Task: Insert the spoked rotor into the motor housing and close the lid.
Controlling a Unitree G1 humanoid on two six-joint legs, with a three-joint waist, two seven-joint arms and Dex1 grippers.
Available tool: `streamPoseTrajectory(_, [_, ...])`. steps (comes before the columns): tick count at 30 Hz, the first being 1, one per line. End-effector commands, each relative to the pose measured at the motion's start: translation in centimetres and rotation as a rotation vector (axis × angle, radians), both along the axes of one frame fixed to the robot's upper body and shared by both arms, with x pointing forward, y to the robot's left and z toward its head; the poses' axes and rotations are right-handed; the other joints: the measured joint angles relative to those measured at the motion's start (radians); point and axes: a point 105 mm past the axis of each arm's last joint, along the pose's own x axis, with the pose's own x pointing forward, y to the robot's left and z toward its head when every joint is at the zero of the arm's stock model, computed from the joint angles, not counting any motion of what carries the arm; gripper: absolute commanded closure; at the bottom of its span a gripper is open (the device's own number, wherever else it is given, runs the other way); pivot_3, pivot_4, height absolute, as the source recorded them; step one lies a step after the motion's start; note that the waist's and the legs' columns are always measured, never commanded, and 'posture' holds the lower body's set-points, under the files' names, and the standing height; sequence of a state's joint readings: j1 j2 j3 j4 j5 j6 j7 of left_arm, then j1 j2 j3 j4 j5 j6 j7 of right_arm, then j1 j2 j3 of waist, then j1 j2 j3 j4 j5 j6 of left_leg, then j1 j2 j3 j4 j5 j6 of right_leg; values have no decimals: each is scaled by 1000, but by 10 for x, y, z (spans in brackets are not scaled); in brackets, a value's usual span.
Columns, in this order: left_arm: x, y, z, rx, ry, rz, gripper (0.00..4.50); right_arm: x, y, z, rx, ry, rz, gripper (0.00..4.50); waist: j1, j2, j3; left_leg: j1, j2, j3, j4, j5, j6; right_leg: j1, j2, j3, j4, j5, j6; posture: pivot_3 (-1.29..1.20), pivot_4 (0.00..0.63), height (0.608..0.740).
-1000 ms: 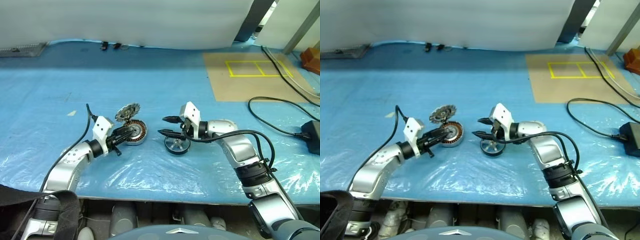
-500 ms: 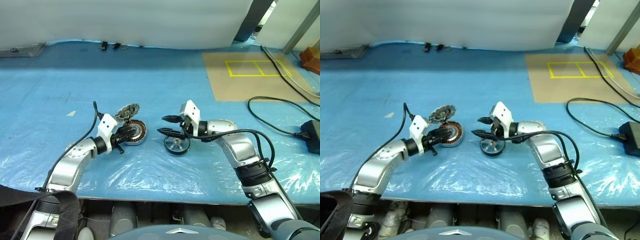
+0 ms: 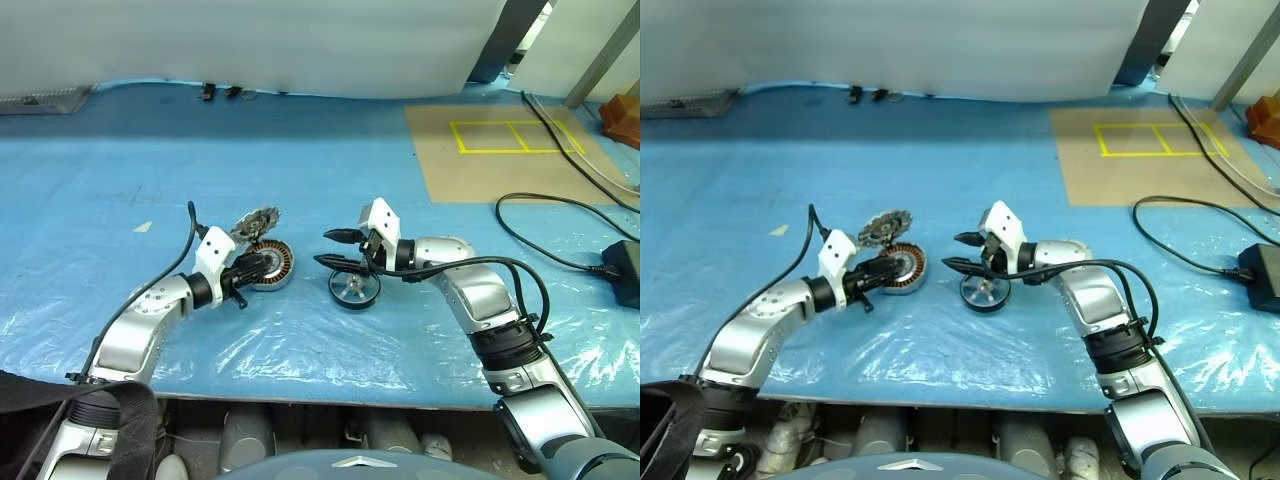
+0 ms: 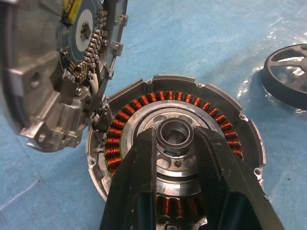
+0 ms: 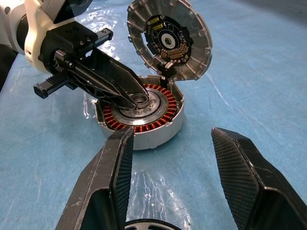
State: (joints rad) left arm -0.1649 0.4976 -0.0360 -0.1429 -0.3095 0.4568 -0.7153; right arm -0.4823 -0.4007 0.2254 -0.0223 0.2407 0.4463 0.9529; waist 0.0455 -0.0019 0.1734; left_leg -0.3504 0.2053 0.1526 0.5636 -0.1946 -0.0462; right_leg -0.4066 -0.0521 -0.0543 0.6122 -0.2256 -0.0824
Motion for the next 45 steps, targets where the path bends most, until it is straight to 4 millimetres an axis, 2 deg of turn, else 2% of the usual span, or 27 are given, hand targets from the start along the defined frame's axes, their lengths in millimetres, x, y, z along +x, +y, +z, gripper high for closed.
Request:
streamPoseTrajectory(1, [0, 0, 10, 13, -21, -5, 3729, 1, 2, 13, 30, -45, 9, 1887, 0, 0, 0, 0, 0, 0, 0, 0, 0, 0, 0, 0, 0, 0, 0, 0, 150, 740])
streamPoseTrajectory(22, [-3, -3, 6, 17, 24, -27, 3729, 2, 4, 13, 26, -52, 7, 1887, 0, 0, 0, 0, 0, 0, 0, 0, 0, 0, 0, 0, -1, 0, 0, 0, 150, 740])
streamPoseTrajectory(25, [-4, -1, 6, 17, 28, -27, 2687, 2, 3, 12, 25, -55, 4, 1887, 0, 0, 0, 0, 0, 0, -1, 0, 0, 0, 0, 0, -1, 0, 0, 0, 150, 740])
streamPoseTrajectory(29, [0, 4, 25, -63, -30, 27, 1388, 3, 3, 10, 21, -56, 2, 1887, -2, 0, 0, 0, 0, 0, -1, 0, 0, 0, 0, 0, -2, 0, 0, 0, 150, 740])
streamPoseTrajectory(36, [-5, 10, 41, -163, -51, 69, 1388, 2, 5, 6, 20, -48, 7, 1887, -1, 0, 0, -1, 0, 0, -2, 0, 0, -1, 0, -1, -3, 0, 0, 0, 150, 740])
streamPoseTrajectory(39, [-4, 7, 37, -170, -40, 73, 1985, 3, 7, 6, 19, -51, 10, 1887, -1, 0, 0, -1, 0, 0, -2, 0, 0, -1, 0, -1, -3, 0, 0, 0, 150, 740])
streamPoseTrajectory(45, [-4, -4, 28, -139, -29, 49, 4038, 3, 7, 7, 20, -56, 7, 1887, -1, 0, 0, -1, 0, 0, -2, 0, 0, -1, 0, -1, -4, 0, 0, 0, 150, 740])
